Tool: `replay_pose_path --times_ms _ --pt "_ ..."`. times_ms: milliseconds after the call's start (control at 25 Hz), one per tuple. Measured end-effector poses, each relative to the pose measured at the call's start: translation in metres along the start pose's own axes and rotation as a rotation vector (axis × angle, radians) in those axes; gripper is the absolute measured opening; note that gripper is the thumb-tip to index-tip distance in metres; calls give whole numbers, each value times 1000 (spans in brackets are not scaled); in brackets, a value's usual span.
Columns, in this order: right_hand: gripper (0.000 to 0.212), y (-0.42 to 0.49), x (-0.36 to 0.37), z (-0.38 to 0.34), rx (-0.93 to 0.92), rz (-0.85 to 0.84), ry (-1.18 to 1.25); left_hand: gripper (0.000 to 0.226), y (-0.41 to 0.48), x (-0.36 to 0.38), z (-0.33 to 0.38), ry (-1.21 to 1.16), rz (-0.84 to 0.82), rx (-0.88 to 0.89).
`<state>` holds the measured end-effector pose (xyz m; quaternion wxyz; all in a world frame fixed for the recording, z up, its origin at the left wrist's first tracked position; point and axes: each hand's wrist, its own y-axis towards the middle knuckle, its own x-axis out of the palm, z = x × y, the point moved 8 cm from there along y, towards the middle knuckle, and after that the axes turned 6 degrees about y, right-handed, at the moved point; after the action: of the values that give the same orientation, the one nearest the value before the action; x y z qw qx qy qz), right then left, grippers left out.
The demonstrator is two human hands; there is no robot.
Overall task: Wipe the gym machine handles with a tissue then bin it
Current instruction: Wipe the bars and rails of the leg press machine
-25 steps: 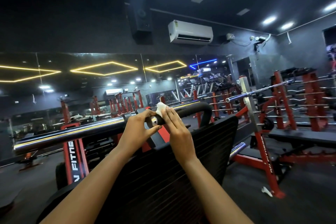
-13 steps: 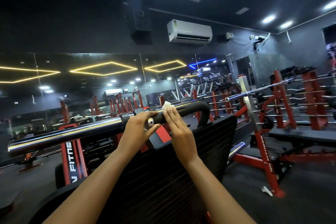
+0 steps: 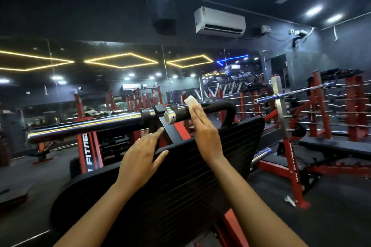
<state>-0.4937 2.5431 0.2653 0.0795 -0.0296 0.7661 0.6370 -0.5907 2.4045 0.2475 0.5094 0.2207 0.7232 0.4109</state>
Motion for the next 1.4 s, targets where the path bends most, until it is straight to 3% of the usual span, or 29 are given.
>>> replay_pose_path --times_ms 160,280,440,600,760,880,1040,1200,1400 --pt "70 11 -4 0 -43 22 -77 53 -9 13 9 259 -16 156" --pt "73 14 3 -2 -98 -39 -122 56 -12 22 11 310 -41 230" --pt "68 16 -13 18 -16 -36 -96 56 -9 3 15 184 -18 216" --pt "57 20 -14 41 146 20 13 47 20 -32 36 57 203 252" --pt "64 4 5 14 -52 77 -4 50 70 -19 47 190 194 314" --pt "63 8 -4 33 -113 149 -98 50 100 3 58 358 132 371" --pt "67 19 -18 88 18 215 -155 37 116 15 63 272 80 330" --pt "56 23 -32 123 258 333 -26 38 113 15 61 244 200 317" --pt "59 11 -12 79 8 291 -79 37 111 10 63 271 251 341"
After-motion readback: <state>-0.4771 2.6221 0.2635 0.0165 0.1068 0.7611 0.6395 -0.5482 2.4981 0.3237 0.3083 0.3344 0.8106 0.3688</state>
